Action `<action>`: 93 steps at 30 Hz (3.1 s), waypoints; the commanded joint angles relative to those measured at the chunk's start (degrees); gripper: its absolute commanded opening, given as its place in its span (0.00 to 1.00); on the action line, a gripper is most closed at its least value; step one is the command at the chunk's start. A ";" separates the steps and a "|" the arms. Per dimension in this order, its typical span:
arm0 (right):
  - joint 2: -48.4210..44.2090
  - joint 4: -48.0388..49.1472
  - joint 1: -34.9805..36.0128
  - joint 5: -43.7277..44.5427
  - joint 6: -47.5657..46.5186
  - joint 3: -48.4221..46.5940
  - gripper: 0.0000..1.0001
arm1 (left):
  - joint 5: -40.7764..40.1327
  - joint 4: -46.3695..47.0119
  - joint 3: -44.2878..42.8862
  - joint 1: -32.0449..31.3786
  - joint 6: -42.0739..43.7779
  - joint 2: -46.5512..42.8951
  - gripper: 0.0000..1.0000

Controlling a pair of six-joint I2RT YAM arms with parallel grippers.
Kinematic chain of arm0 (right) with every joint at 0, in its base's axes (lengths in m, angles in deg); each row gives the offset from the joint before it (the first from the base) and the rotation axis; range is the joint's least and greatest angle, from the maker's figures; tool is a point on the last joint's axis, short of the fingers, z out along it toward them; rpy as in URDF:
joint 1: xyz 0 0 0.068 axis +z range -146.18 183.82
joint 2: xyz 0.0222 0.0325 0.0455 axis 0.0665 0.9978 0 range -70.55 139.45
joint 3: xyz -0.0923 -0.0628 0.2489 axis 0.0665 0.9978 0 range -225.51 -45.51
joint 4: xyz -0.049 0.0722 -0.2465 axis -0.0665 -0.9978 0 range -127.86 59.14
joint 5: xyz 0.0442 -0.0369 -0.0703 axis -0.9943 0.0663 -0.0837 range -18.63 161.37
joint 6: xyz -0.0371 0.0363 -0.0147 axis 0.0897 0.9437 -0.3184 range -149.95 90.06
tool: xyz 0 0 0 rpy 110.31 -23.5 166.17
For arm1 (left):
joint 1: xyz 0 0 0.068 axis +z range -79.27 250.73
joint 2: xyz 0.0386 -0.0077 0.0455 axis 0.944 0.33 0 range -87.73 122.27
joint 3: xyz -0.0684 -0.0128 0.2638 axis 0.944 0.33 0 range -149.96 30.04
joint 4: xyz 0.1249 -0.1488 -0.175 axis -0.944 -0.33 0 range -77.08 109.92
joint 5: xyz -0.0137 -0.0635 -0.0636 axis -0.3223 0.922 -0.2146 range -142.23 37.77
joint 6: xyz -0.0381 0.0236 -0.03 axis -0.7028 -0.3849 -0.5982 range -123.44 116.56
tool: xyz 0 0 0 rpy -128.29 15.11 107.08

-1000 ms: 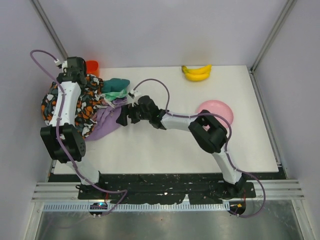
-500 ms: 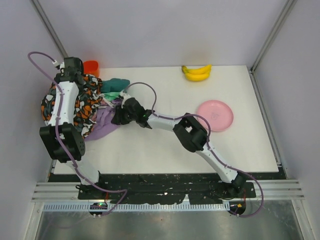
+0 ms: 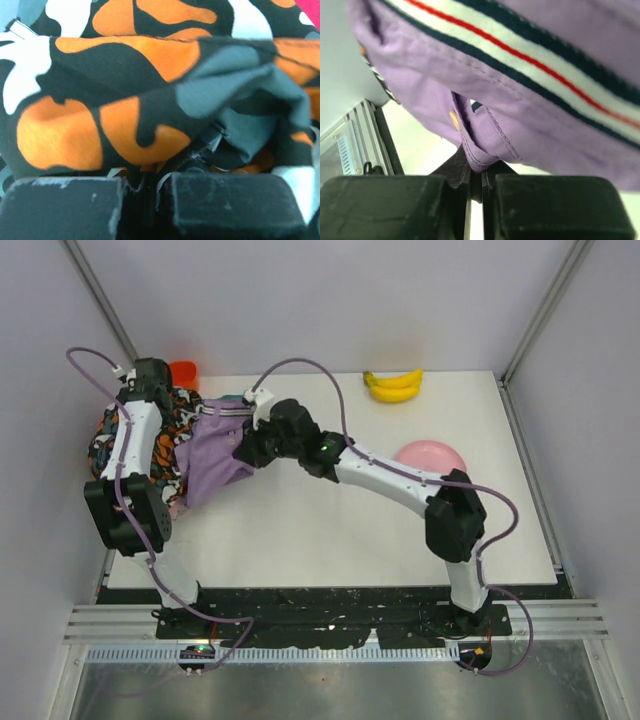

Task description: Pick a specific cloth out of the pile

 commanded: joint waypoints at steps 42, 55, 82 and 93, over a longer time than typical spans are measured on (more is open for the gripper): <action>-44.01 3.00 -2.50 42.77 -58.91 -42.29 0.05 | -7.07 1.77 0.99 -1.70 0.89 9.37 0.00; -46.83 5.64 -2.50 48.22 -67.21 -39.84 0.05 | -8.15 -0.26 -0.42 -1.70 0.98 10.16 0.00; -32.07 -6.05 -2.59 30.20 -41.54 -40.78 0.05 | 14.97 6.42 8.28 -15.76 -0.77 -19.89 1.00; -36.80 -3.59 -2.67 34.58 -39.33 -27.04 0.05 | 27.28 15.74 25.68 -24.98 -4.64 -29.83 1.00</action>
